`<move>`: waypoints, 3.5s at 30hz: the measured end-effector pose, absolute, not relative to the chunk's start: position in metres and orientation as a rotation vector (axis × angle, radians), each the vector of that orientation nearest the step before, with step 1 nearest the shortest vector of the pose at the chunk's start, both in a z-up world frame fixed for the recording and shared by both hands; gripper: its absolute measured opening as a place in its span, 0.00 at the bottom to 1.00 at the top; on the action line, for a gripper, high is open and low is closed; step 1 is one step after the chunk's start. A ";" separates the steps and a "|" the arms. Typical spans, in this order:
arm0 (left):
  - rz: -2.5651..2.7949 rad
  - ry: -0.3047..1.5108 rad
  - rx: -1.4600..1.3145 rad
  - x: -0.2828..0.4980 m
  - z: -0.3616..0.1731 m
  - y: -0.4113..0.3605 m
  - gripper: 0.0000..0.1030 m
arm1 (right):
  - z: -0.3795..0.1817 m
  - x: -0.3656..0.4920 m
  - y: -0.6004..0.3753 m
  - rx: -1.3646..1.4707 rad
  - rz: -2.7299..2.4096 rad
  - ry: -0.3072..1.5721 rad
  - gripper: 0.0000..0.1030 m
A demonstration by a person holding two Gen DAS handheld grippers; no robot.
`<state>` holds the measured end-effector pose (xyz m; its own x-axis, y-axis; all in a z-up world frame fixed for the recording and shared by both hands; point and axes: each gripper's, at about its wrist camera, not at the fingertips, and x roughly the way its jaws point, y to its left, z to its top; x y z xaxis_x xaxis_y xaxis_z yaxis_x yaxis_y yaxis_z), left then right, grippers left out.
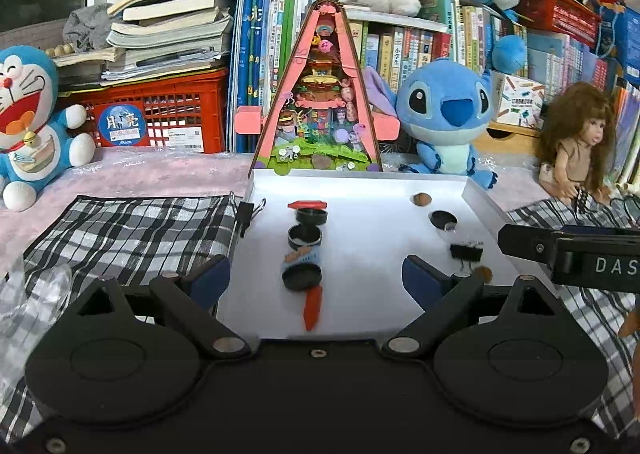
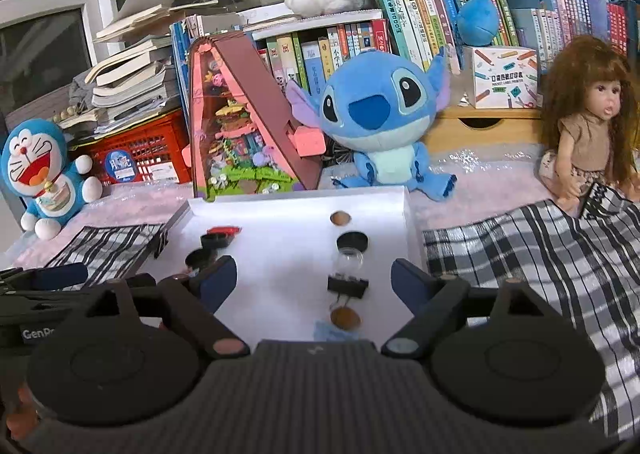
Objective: Organize rigid objects
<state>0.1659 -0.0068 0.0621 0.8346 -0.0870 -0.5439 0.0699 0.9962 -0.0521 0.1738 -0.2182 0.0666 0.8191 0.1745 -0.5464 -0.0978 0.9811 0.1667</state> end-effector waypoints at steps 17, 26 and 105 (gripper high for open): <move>-0.088 0.598 0.029 0.116 0.026 -0.018 0.90 | 0.040 0.128 -0.207 0.080 0.161 0.596 0.93; -0.062 0.637 0.055 0.112 0.003 -0.019 0.90 | 0.015 0.118 -0.210 0.059 0.129 0.634 0.96; -0.009 0.696 0.002 0.129 -0.017 -0.008 1.00 | -0.014 0.123 -0.208 -0.001 0.079 0.715 1.00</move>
<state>0.1294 -0.0080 -0.0167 0.7675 -0.0075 -0.6410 0.0091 1.0000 -0.0007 0.1232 -0.2084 -0.0143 0.7523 0.0720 -0.6548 -0.0730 0.9970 0.0258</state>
